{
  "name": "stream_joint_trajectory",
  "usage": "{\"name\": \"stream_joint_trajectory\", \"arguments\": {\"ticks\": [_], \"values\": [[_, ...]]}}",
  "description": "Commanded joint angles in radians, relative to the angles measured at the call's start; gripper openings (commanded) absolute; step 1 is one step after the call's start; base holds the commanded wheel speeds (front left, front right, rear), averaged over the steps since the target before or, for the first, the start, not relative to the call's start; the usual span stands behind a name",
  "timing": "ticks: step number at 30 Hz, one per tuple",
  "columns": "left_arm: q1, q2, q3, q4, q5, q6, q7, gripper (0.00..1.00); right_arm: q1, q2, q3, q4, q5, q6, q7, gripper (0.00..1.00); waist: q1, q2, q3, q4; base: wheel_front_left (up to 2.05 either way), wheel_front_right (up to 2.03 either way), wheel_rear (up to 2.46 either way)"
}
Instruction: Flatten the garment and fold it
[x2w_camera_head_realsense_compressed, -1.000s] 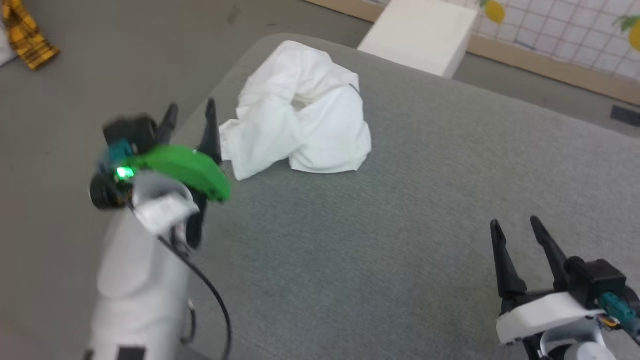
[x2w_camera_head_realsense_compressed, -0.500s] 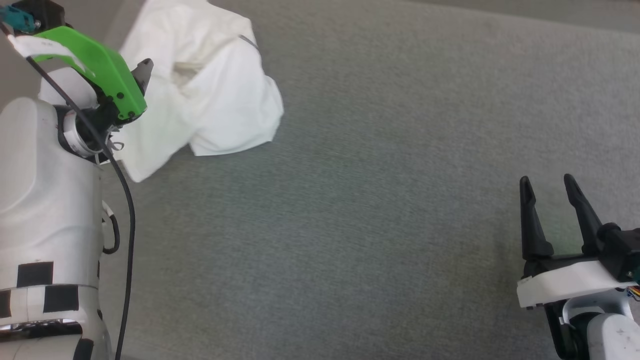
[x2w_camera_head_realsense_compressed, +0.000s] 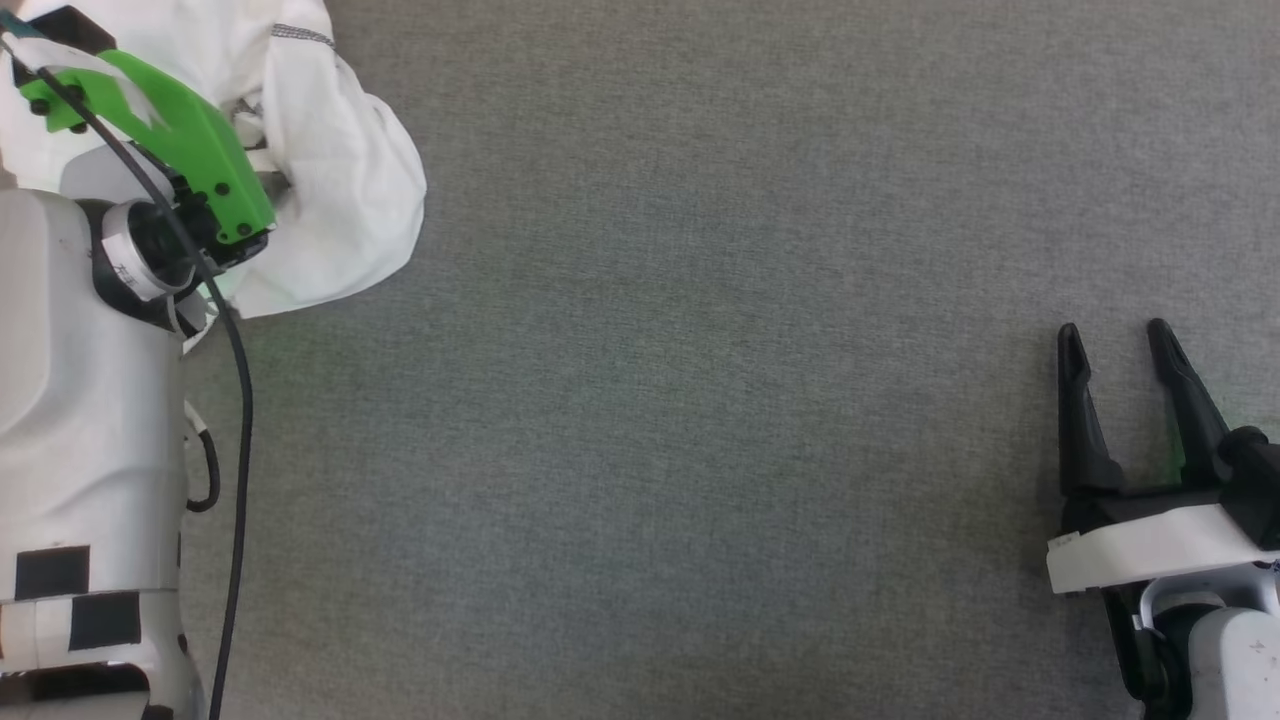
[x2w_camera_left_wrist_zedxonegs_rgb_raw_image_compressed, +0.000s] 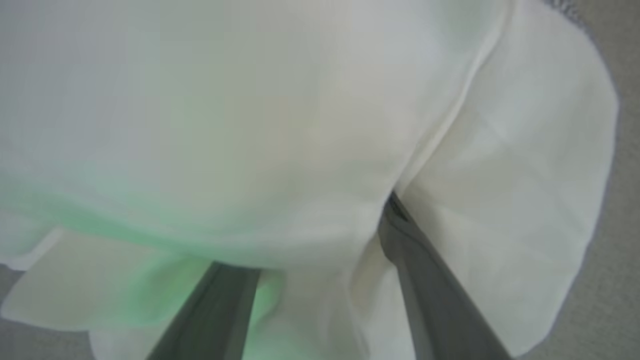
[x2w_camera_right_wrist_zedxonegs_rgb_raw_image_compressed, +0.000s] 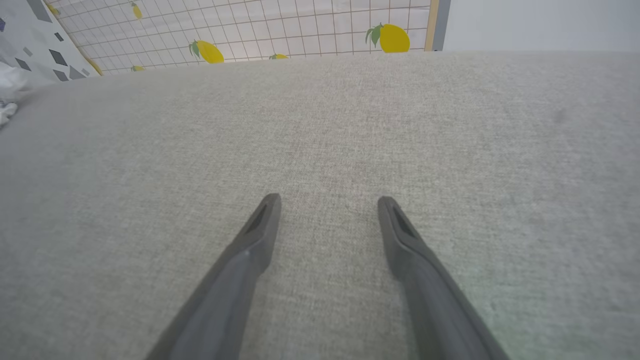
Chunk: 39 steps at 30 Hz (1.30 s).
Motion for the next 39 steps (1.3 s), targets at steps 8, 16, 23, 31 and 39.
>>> {"name": "stream_joint_trajectory", "arguments": {"ticks": [8,16,23,31,39], "values": [[0.06,0.013,0.023,-0.071,0.041,0.045,-0.158,0.0,-0.006,-0.003,0.003,0.013,-0.001,-0.002,-0.005,1.0,-0.0001,0.0092,-0.035,0.007,0.0,0.0,0.0],[0.009,0.016,0.036,-0.108,0.059,0.003,-0.413,0.0,0.008,-0.001,0.012,0.058,0.01,-0.002,-0.02,1.0,-0.0001,0.0092,-0.135,0.037,0.0,0.0,0.0],[-0.164,0.064,-0.012,-0.114,0.094,-0.104,-0.552,0.0,0.014,0.0,0.03,0.125,0.049,-0.002,-0.049,1.0,-0.0001,0.0092,-0.239,0.019,0.0,0.0,0.0],[-0.421,0.047,-0.114,-0.066,0.128,-0.214,-0.613,0.0,0.022,0.0,0.058,0.214,0.105,-0.002,-0.093,1.0,-0.0001,0.0092,-0.354,-0.055,0.0,0.0,0.0],[-0.578,-0.06,-0.197,0.016,0.093,-0.279,-0.677,0.0,0.034,0.0,0.082,0.288,0.142,-0.002,-0.122,1.0,-0.0001,0.0092,-0.451,-0.175,0.0,0.0,0.0]]}}
